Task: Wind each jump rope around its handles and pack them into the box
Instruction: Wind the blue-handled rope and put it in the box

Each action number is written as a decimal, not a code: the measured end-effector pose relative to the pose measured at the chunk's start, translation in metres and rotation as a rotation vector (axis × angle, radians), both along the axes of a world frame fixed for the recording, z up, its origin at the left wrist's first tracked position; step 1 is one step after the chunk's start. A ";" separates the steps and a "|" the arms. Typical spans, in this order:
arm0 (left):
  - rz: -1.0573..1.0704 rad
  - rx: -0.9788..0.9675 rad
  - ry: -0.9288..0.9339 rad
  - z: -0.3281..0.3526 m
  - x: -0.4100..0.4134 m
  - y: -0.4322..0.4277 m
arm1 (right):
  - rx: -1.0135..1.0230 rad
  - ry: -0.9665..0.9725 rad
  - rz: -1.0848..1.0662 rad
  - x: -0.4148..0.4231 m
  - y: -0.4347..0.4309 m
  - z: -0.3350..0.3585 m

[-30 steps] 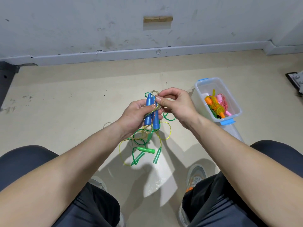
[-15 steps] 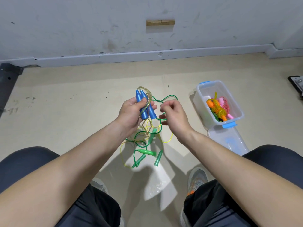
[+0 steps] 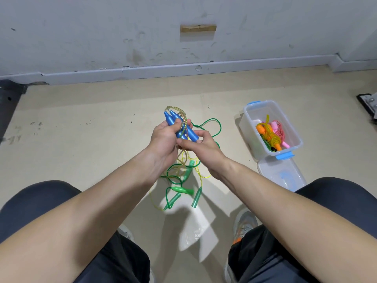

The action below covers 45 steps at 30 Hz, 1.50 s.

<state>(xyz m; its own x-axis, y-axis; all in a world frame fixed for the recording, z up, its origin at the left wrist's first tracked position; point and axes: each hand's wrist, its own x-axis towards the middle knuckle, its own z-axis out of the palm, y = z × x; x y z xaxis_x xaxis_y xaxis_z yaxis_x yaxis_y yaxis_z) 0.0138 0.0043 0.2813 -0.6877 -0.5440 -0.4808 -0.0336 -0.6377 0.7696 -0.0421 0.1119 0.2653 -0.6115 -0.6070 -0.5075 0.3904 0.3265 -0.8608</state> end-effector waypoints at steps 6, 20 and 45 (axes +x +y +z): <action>0.014 0.000 -0.016 -0.003 -0.007 -0.003 | -0.039 -0.145 0.124 0.003 -0.002 -0.006; 0.064 -0.171 -0.079 -0.010 -0.012 -0.007 | -0.010 0.509 -0.028 0.009 0.002 0.008; -0.422 -0.257 -0.053 -0.002 0.007 0.024 | -0.061 0.186 -0.080 -0.053 0.005 0.045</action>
